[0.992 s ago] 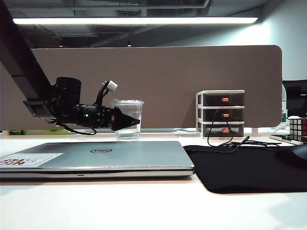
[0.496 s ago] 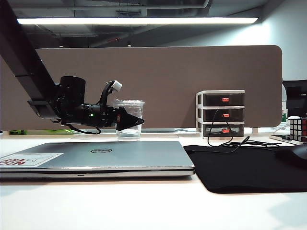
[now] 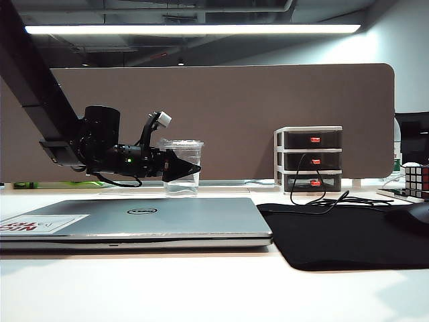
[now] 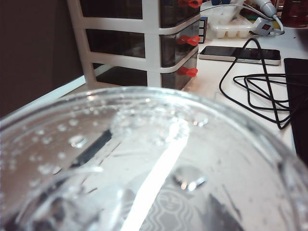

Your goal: Pick up the coffee cup and place it on the right side of the laptop.

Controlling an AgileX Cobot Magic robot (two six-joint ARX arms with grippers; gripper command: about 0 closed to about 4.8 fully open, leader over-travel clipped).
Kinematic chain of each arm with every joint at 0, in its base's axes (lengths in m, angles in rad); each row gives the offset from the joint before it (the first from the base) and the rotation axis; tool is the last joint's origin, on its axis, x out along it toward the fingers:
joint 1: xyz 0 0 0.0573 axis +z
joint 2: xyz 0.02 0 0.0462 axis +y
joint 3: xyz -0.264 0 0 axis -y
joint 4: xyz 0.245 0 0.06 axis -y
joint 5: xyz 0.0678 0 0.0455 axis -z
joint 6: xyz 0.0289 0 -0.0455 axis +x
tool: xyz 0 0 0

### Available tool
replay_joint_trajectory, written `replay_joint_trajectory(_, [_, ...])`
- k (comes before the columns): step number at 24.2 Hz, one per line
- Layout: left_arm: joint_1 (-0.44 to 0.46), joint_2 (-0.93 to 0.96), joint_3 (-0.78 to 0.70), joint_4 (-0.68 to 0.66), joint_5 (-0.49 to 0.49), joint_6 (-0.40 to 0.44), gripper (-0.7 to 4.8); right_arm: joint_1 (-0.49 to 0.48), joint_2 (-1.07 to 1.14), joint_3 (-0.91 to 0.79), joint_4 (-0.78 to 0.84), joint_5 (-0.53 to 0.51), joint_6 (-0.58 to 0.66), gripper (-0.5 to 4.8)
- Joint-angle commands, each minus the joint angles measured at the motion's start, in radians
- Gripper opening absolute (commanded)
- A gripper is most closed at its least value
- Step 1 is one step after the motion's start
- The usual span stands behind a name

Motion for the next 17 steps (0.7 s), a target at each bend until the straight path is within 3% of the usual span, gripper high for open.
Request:
replay_joint_trajectory(1, [-0.008, -0.002, 0.003, 0.022, 0.04, -0.003, 3.61, 0.001, -0.001, -0.006, -0.003, -0.002, -0.003, -0.01])
replay_joint_trajectory(7, [-0.02, -0.003, 0.003, 0.092, 0.113, -0.011, 3.61, 0.001, -0.001, -0.006, -0.002, -0.002, -0.003, -0.01])
replay_joint_trajectory(14, [-0.053, -0.003, 0.003, 0.232, 0.132, -0.156, 3.61, 0.001, -0.001, -0.006, -0.002, -0.002, -0.003, -0.01])
replay_joint_trajectory(17, [-0.085, -0.006, 0.003, 0.247, 0.146, -0.18, 3.61, 0.001, -0.001, -0.006, 0.001, -0.002, -0.003, -0.01])
